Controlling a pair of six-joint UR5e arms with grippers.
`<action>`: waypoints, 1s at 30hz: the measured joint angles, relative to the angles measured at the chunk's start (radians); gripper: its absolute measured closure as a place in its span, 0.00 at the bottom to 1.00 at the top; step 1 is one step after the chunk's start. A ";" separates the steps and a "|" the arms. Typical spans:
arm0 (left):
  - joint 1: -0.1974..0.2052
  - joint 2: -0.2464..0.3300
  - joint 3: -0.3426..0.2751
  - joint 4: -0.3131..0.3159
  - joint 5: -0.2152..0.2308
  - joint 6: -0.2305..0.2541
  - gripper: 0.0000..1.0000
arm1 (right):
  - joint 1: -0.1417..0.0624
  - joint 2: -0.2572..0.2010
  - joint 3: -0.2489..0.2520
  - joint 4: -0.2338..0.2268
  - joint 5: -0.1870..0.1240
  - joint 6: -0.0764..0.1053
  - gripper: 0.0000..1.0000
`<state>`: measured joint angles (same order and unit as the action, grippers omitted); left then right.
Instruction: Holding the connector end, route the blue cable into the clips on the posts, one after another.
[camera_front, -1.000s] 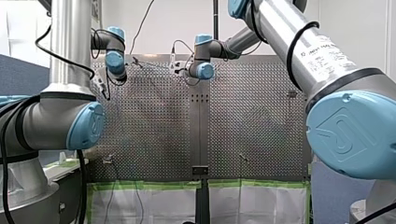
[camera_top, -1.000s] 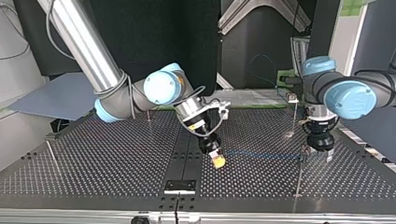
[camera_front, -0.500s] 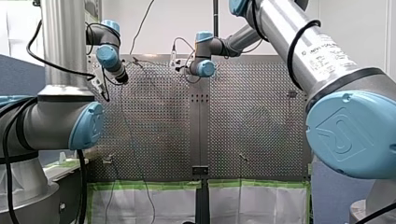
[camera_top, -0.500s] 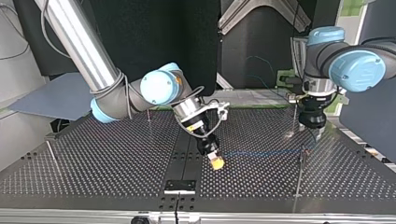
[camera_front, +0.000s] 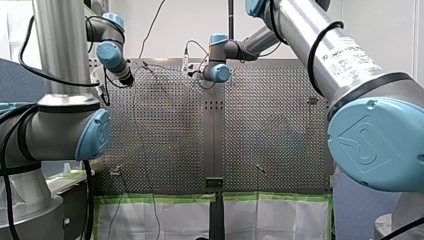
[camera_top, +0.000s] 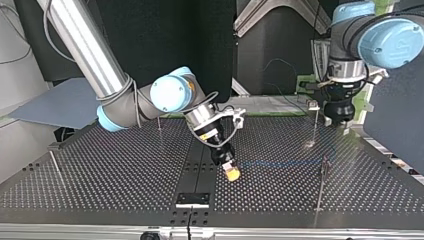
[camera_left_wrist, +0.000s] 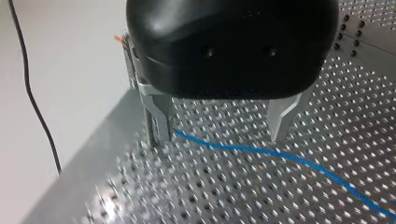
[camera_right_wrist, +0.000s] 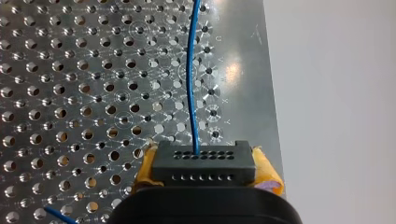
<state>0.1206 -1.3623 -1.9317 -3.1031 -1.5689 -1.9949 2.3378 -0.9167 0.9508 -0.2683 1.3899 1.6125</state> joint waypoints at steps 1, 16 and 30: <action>0.000 0.004 0.000 0.009 0.008 0.008 0.00 | 0.000 0.000 0.000 0.000 0.000 0.000 1.00; -0.004 0.041 0.026 0.095 0.084 0.069 0.00 | 0.002 0.000 0.000 0.003 0.000 -0.001 1.00; -0.020 0.032 0.109 0.002 0.109 0.062 0.00 | -0.003 0.001 0.000 0.001 0.000 -0.002 1.00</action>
<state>0.1003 -1.3303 -1.8231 -3.1009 -1.4602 -1.9329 2.3352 -0.9157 0.9506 -0.2671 1.3899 1.6110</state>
